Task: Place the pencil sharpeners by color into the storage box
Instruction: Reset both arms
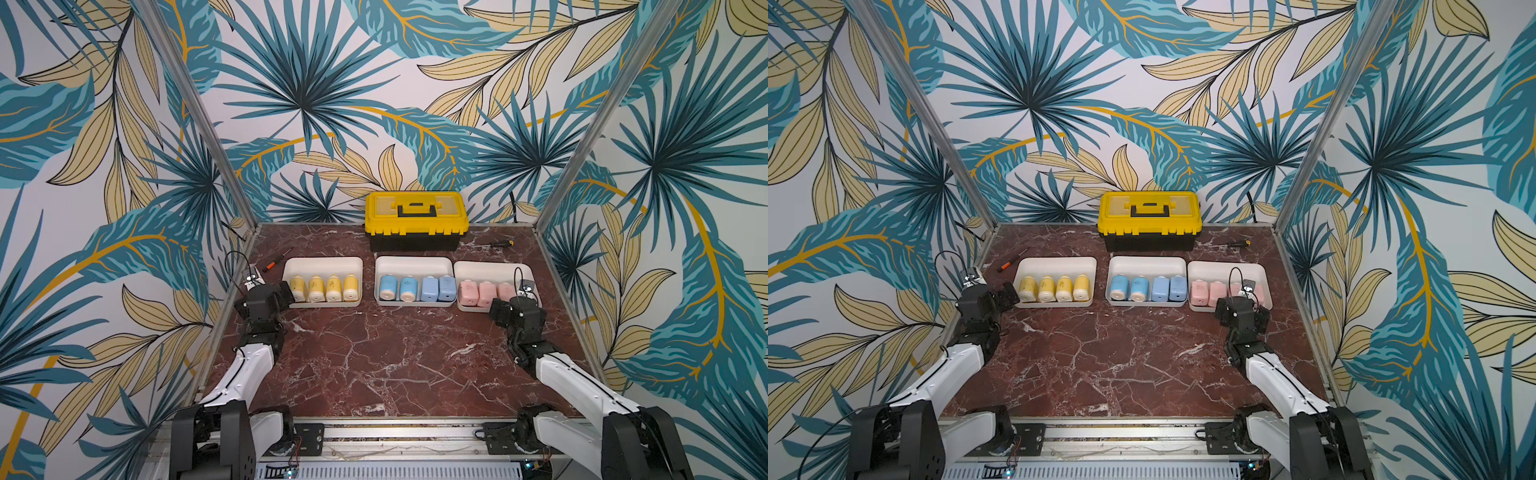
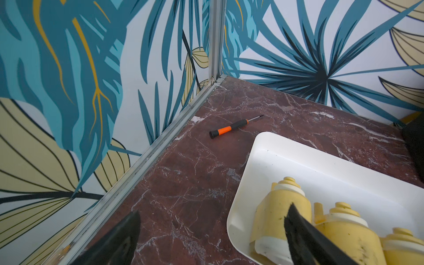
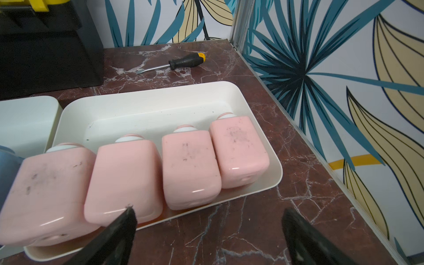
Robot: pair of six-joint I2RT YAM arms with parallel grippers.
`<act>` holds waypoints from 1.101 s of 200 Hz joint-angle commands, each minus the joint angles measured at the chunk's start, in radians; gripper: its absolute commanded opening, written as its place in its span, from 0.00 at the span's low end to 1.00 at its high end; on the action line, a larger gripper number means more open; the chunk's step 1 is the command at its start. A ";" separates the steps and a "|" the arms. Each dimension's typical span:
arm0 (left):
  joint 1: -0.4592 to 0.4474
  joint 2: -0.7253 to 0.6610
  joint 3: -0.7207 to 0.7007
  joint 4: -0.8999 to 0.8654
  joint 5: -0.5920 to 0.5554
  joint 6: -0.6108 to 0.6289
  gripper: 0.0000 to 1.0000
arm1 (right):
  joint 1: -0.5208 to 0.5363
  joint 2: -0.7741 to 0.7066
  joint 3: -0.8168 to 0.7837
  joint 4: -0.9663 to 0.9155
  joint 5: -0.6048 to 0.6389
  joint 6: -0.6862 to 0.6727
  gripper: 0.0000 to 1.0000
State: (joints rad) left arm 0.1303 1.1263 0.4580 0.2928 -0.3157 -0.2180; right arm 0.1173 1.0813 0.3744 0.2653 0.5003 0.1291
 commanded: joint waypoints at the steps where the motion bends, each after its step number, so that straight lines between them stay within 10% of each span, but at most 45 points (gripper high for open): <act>1: 0.010 0.007 -0.053 0.145 0.026 -0.003 0.99 | -0.017 -0.005 -0.043 0.141 -0.040 -0.050 0.99; 220: -0.110 0.347 -0.045 0.461 0.100 0.118 0.99 | -0.048 0.230 0.023 0.408 -0.213 -0.134 0.99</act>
State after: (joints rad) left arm 0.0277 1.4418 0.3870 0.7036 -0.2672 -0.1379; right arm 0.0719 1.2934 0.3645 0.6422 0.3489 0.0177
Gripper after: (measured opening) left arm 0.994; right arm 0.993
